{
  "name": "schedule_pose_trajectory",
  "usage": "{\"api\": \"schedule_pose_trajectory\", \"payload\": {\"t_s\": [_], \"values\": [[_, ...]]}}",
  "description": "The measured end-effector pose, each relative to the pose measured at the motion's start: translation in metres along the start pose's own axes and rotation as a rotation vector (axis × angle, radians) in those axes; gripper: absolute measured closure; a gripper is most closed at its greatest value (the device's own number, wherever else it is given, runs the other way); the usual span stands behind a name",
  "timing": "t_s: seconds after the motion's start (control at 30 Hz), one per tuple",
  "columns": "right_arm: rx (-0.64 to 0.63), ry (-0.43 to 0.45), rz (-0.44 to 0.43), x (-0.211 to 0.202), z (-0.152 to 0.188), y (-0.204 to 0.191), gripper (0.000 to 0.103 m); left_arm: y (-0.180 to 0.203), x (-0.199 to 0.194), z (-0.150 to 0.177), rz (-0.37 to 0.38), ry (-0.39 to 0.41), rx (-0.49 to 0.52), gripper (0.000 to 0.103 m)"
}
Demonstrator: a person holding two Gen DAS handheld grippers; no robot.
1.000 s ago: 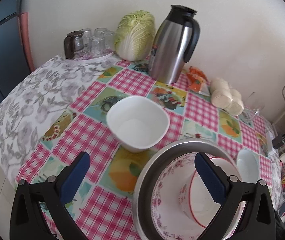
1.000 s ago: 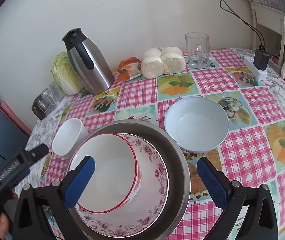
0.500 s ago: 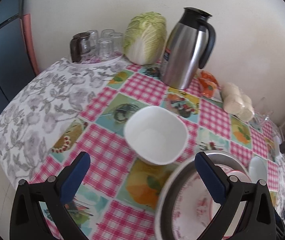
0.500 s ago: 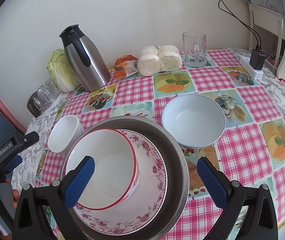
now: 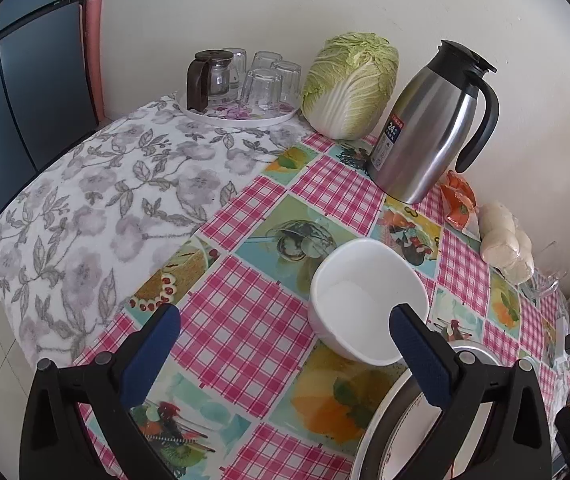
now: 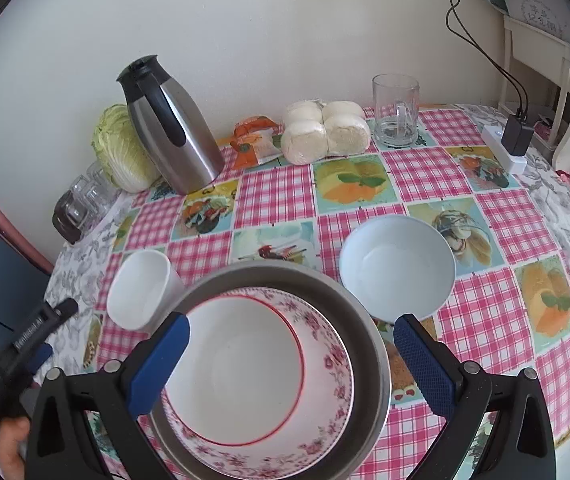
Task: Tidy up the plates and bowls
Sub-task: 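Move both open tools to the rim of the white square bowl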
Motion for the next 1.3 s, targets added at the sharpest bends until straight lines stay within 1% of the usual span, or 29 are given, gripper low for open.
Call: {"api": "schedule_pose_trajectory", "payload": {"t_s": [0.07, 0.13, 0.27, 0.33, 0.4, 0.5, 0.63, 0.8, 0.87, 0.97, 1.0, 1.1, 1.2, 1.3], "values": [[0.034, -0.012, -0.006, -0.001, -0.006, -0.003, 0.000, -0.002, 0.002, -0.003, -0.007, 0.004, 0.000, 0.000], [0.065, -0.020, 0.007, -0.001, -0.012, -0.004, 0.000, -0.005, 0.003, -0.005, -0.006, 0.021, -0.004, 0.000], [0.072, -0.027, 0.049, 0.001, -0.025, -0.010, 0.000, -0.012, 0.004, -0.013, -0.016, 0.071, -0.020, 0.000], [0.080, -0.032, 0.058, 0.002, -0.030, -0.012, 0.000, -0.015, 0.003, -0.017, -0.013, 0.102, -0.024, 0.000], [0.090, -0.040, 0.067, 0.002, -0.034, -0.017, 0.000, -0.016, 0.001, -0.021, -0.026, 0.134, -0.018, 0.000], [0.102, -0.034, 0.087, 0.002, -0.040, -0.024, 0.000, -0.018, 0.002, -0.025, -0.030, 0.139, -0.016, 0.000], [0.091, -0.033, 0.089, 0.002, -0.045, -0.039, 0.000, -0.022, 0.009, -0.028, 0.022, 0.133, -0.050, 0.000], [0.056, -0.007, 0.074, 0.004, -0.048, -0.063, 0.000, -0.022, 0.019, -0.027, 0.083, 0.102, -0.088, 0.000], [0.062, -0.015, 0.067, 0.009, -0.047, -0.069, 0.000, -0.020, 0.021, -0.027, 0.126, 0.098, -0.105, 0.000], [0.088, -0.038, 0.072, 0.019, -0.043, -0.075, 0.000, -0.017, 0.025, -0.027, 0.224, 0.091, -0.138, 0.000], [0.101, -0.047, 0.070, 0.023, -0.042, -0.076, 0.000, -0.017, 0.026, -0.028, 0.246, 0.095, -0.148, 0.000], [0.120, -0.066, 0.057, 0.032, -0.040, -0.082, 0.000, -0.015, 0.030, -0.029, 0.262, 0.092, -0.142, 0.000], [0.100, -0.075, 0.061, 0.039, -0.037, -0.091, 0.000, -0.012, 0.037, -0.029, 0.261, 0.068, -0.118, 0.000], [0.080, -0.084, 0.068, 0.047, -0.034, -0.099, 0.000, -0.013, 0.046, -0.027, 0.271, 0.044, -0.123, 0.000]]}}
Point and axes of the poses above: each gripper's, at about its wrist camera, not at the fingertips, and x roughly the way its jaws point, y to its right, z to its underside, the point moved 6 cm from there along x, roughly the way its jaws point, and after that the axes turned 13 degrees about x, right-handed, at the moved point
